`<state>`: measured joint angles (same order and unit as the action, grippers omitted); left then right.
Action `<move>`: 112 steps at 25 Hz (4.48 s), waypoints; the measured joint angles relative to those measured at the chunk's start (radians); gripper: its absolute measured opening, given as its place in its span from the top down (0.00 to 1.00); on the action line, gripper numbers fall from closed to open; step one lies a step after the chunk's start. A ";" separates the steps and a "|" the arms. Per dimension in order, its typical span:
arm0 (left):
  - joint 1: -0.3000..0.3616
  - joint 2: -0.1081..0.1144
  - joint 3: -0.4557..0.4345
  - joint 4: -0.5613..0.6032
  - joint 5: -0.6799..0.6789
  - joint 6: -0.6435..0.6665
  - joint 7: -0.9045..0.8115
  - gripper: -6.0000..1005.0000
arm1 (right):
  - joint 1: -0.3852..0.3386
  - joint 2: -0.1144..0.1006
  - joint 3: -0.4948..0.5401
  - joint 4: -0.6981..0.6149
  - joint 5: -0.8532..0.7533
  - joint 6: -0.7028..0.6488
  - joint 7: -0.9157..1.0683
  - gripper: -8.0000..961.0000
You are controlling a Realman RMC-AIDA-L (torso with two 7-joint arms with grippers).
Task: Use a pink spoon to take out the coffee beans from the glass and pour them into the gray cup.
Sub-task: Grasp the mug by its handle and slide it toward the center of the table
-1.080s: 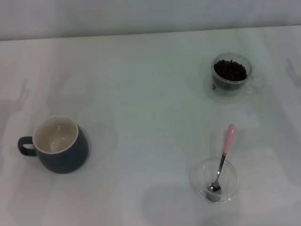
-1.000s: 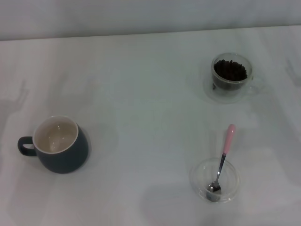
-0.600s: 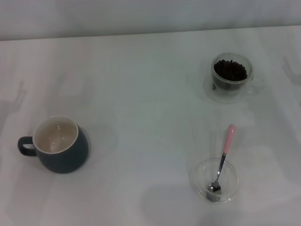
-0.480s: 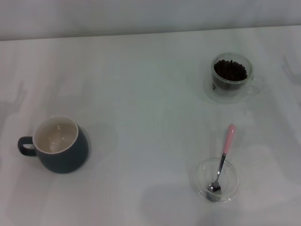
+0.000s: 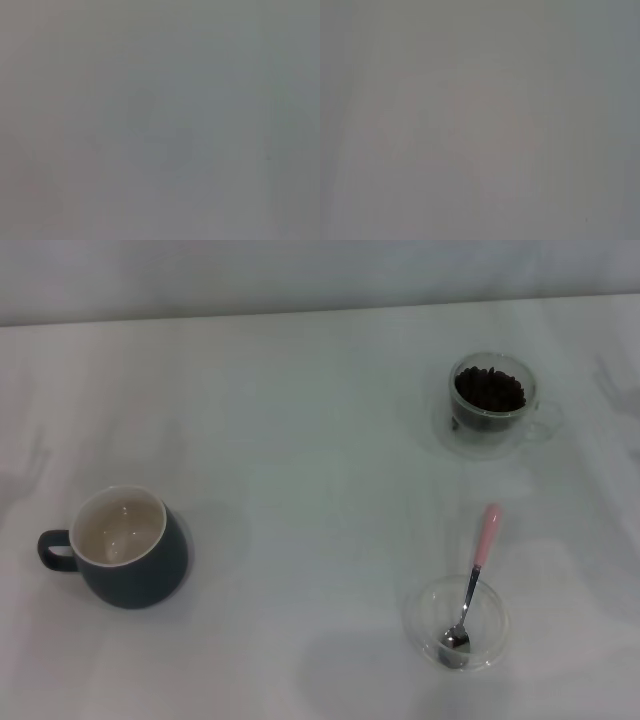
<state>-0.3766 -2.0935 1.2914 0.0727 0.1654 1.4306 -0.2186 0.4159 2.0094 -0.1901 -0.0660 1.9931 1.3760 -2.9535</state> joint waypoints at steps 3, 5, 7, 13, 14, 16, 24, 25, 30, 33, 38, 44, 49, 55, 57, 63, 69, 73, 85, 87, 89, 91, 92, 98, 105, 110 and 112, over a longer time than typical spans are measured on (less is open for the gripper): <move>0.038 0.000 0.001 -0.002 0.045 0.033 -0.002 0.17 | 0.004 0.000 0.000 -0.001 0.000 -0.018 0.000 0.09; 0.061 -0.001 0.002 -0.008 0.078 0.054 -0.004 0.17 | 0.007 0.000 0.000 -0.004 0.000 -0.027 0.000 0.09; 0.084 -0.002 0.003 -0.025 0.109 0.081 -0.012 0.17 | 0.008 0.000 0.000 -0.008 0.000 -0.029 0.001 0.09; 0.123 -0.002 0.012 -0.097 0.190 0.121 -0.054 0.17 | 0.013 -0.001 0.007 -0.023 0.032 -0.044 0.001 0.09; 0.125 -0.002 0.012 -0.107 0.195 0.121 -0.058 0.17 | 0.013 -0.001 0.009 -0.027 0.034 -0.048 0.001 0.09; 0.132 -0.002 0.013 -0.128 0.202 0.123 -0.060 0.17 | 0.016 -0.002 0.012 -0.033 0.035 -0.054 0.001 0.09; 0.158 -0.003 0.012 -0.141 0.260 0.130 -0.063 0.17 | 0.036 -0.002 0.063 -0.043 0.036 -0.072 0.001 0.09; 0.161 -0.003 0.012 -0.143 0.272 0.131 -0.063 0.17 | 0.036 -0.002 0.063 -0.043 0.036 -0.072 0.001 0.09; 0.184 -0.004 0.012 -0.145 0.297 0.141 -0.064 0.17 | 0.040 0.000 0.092 -0.043 0.038 -0.074 0.001 0.09; 0.201 -0.004 0.012 -0.146 0.299 0.144 -0.064 0.17 | 0.040 0.000 0.099 -0.042 0.038 -0.074 0.001 0.09; 0.213 -0.005 0.012 -0.175 0.313 0.153 -0.065 0.17 | 0.040 0.000 0.101 -0.040 0.038 -0.076 0.001 0.09; 0.200 -0.003 0.012 -0.196 0.326 0.128 -0.064 0.17 | 0.040 0.000 0.101 -0.031 0.038 -0.076 0.001 0.09; 0.183 -0.001 0.012 -0.196 0.346 0.078 -0.064 0.17 | 0.035 0.000 0.101 -0.028 0.038 -0.065 0.025 0.09; 0.164 0.001 0.012 -0.197 0.362 0.034 -0.064 0.17 | 0.025 0.000 0.101 -0.024 0.038 -0.048 0.042 0.09; 0.155 0.001 0.012 -0.195 0.364 0.021 -0.063 0.17 | 0.023 0.000 0.101 -0.020 0.038 -0.042 0.042 0.09; 0.131 0.003 0.012 -0.189 0.382 -0.004 -0.059 0.17 | 0.018 0.000 0.101 -0.015 0.038 -0.032 0.042 0.09; 0.116 0.003 0.012 -0.185 0.383 -0.020 -0.061 0.23 | 0.013 0.000 0.101 -0.003 0.038 -0.023 0.042 0.09; 0.110 0.004 0.012 -0.185 0.393 -0.025 -0.060 0.28 | 0.008 0.000 0.102 -0.002 0.038 -0.021 0.042 0.09; 0.079 0.004 0.012 -0.183 0.403 -0.089 -0.063 0.51 | -0.002 0.000 0.103 0.010 0.038 -0.014 0.042 0.09; 0.077 0.004 0.012 -0.183 0.403 -0.090 -0.060 0.52 | -0.003 0.000 0.103 0.011 0.038 -0.013 0.042 0.09; 0.075 0.005 0.012 -0.183 0.403 -0.092 -0.057 0.52 | -0.004 0.000 0.103 0.012 0.038 -0.012 0.042 0.09; 0.074 0.006 0.012 -0.182 0.404 -0.092 -0.057 0.52 | -0.006 0.000 0.103 0.012 0.038 -0.012 0.043 0.09; 0.073 0.007 0.012 -0.181 0.405 -0.092 -0.057 0.53 | -0.006 0.000 0.103 0.012 0.038 -0.012 0.046 0.09; 0.073 0.006 0.012 -0.179 0.415 -0.092 -0.057 0.63 | -0.009 0.000 0.103 0.013 0.044 -0.012 0.054 0.09; 0.071 0.004 0.012 -0.167 0.437 -0.090 -0.057 0.80 | -0.008 0.000 0.103 0.016 0.046 -0.012 0.054 0.09; 0.052 0.004 0.012 -0.135 0.508 -0.088 -0.062 0.83 | -0.008 0.000 0.103 0.024 0.046 -0.012 0.054 0.09; 0.036 0.005 0.013 -0.128 0.536 -0.088 -0.067 0.84 | -0.008 0.000 0.103 0.025 0.046 -0.012 0.054 0.09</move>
<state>-0.3402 -2.0889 1.3041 -0.0556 0.7014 1.3427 -0.2861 0.4074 2.0094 -0.0874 -0.0411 2.0387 1.3638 -2.8991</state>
